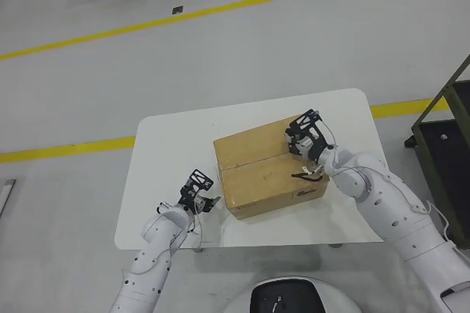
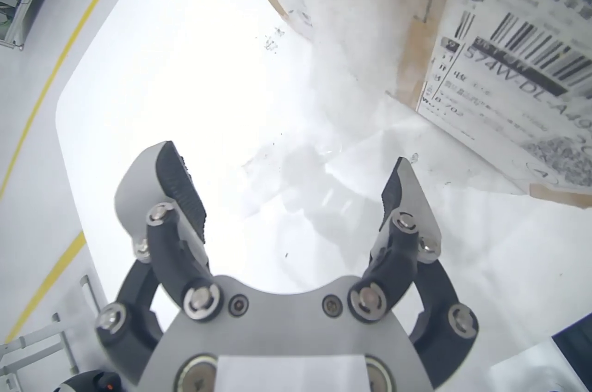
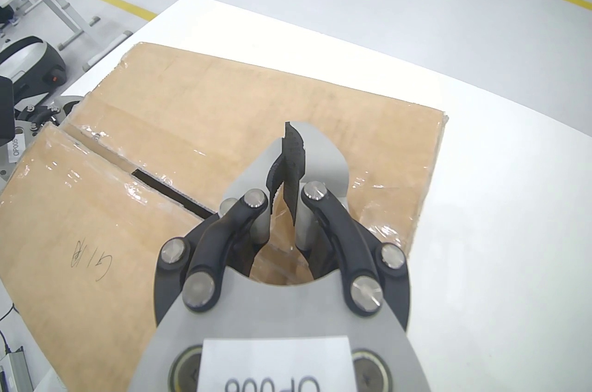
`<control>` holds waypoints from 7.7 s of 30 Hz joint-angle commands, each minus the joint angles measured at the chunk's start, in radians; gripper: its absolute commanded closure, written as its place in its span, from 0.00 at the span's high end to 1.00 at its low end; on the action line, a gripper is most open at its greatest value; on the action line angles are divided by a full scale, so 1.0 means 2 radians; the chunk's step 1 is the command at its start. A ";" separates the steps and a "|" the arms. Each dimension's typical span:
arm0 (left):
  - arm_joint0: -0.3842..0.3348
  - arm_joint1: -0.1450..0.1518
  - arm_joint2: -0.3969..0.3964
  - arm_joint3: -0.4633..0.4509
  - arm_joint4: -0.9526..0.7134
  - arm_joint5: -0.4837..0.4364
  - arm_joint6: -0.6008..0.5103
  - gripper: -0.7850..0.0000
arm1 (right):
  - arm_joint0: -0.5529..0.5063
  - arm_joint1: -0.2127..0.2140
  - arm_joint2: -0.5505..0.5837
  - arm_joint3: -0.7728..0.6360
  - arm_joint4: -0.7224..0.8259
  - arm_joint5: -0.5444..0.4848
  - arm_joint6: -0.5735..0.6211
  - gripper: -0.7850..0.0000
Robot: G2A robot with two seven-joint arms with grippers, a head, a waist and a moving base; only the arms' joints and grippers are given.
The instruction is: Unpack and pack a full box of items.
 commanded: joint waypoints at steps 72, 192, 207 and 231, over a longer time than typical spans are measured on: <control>-0.043 -0.026 0.015 -0.136 0.003 0.072 0.040 1.00 | -0.022 0.001 0.061 -0.040 0.025 0.017 0.011 0.00; 0.069 -0.020 -0.153 -0.266 -0.097 0.050 -0.255 1.00 | 0.305 -0.094 -0.239 0.174 0.198 0.009 0.428 0.49; 0.069 -0.020 -0.153 -0.266 -0.097 0.050 -0.255 1.00 | 0.327 -0.130 -0.267 0.242 0.201 0.007 0.410 0.05; 0.076 -0.020 -0.153 -0.270 -0.111 0.044 -0.244 1.00 | 0.173 -0.055 -0.113 0.048 0.151 0.019 0.221 0.00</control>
